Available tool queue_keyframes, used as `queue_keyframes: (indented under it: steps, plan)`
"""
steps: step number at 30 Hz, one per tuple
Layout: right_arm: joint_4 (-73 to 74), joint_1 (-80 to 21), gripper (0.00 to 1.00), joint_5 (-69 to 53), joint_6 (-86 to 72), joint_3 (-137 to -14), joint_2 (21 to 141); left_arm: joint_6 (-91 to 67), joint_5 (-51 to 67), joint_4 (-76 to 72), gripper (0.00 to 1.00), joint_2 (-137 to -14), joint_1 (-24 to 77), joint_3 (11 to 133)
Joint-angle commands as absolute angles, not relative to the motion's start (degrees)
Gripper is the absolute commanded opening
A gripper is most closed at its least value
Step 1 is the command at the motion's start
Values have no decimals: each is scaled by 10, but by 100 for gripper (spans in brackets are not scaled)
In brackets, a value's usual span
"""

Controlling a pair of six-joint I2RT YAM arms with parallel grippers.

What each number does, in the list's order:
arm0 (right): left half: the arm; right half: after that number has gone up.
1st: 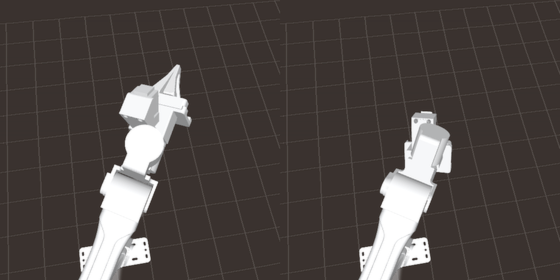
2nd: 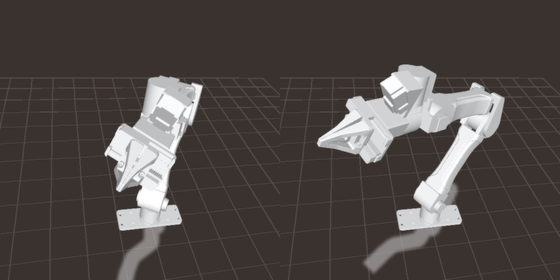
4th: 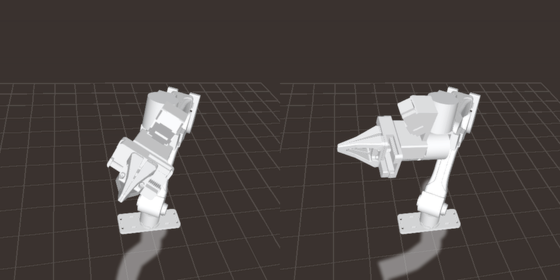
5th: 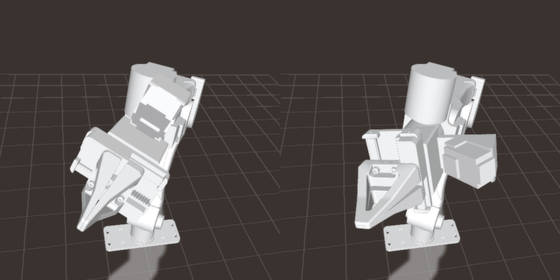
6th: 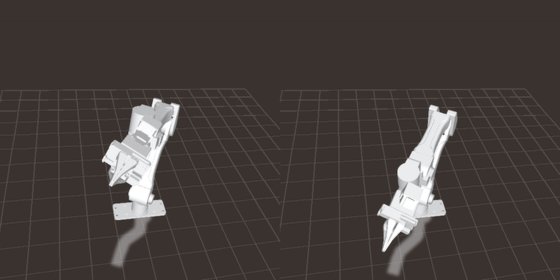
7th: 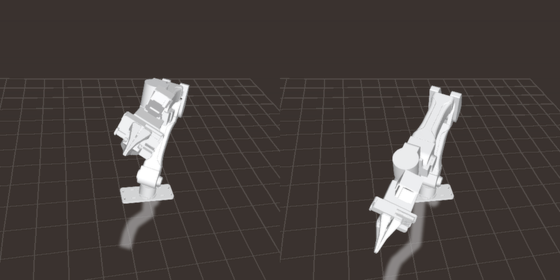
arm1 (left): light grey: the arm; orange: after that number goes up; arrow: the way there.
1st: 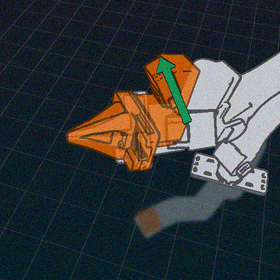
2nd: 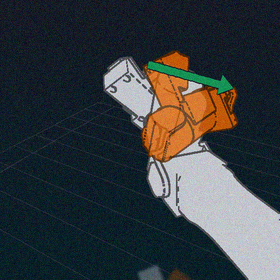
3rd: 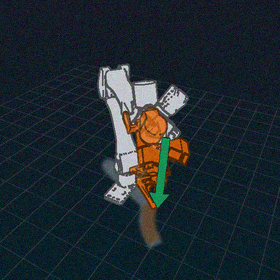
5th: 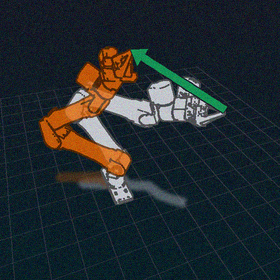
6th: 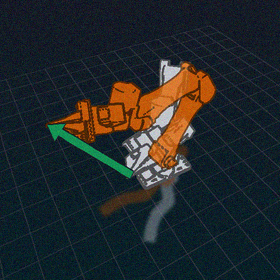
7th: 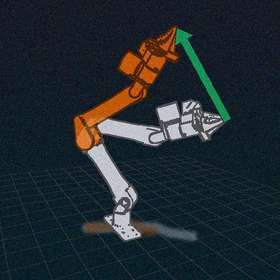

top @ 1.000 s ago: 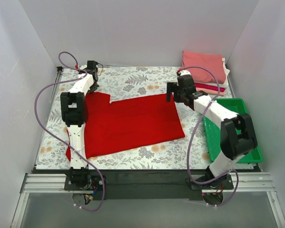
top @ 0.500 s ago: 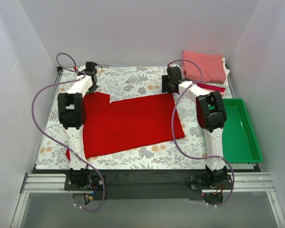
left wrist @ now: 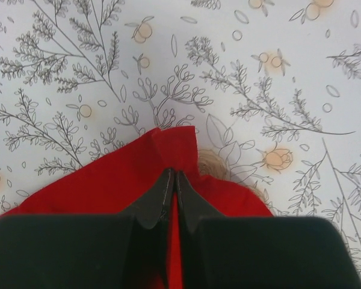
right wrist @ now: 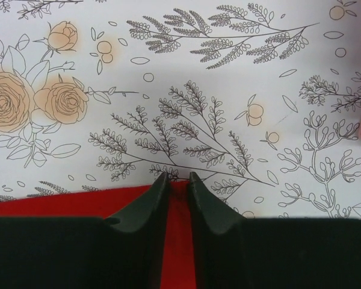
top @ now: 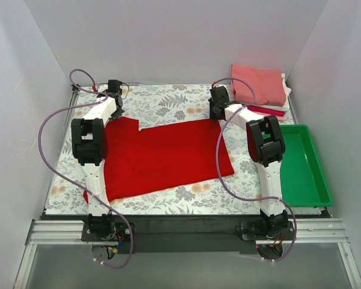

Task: Fold and stack the t-shirts
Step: Fold the tshirt

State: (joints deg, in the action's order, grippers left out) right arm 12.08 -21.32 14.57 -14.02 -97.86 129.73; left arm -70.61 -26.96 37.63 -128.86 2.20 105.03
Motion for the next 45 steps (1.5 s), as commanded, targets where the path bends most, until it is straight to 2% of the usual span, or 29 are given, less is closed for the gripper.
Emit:
queue_keyframes:
  steps: [1, 4, 16, 27, 36, 45]
  plan:
    - [126, -210, 18, 148, -142, -969, 1276, -728, -272, 378, 0, -1203, 19, 1018]
    - [127, -210, 1, 121, -134, -957, 1257, -747, -260, 375, 0, -1166, 19, 980]
    - [43, -216, 1, 65, -108, -811, 1122, -829, -247, 368, 0, -982, 36, 781]
    - [22, -217, 1, 77, -106, -710, 1028, -936, -256, 391, 0, -786, 59, 610]
    - [23, -217, 1, 89, -112, -685, 992, -1047, -285, 477, 0, -616, 62, 523]
    - [23, -217, 1, 68, -125, -658, 965, -1100, -268, 558, 0, -541, 66, 482]
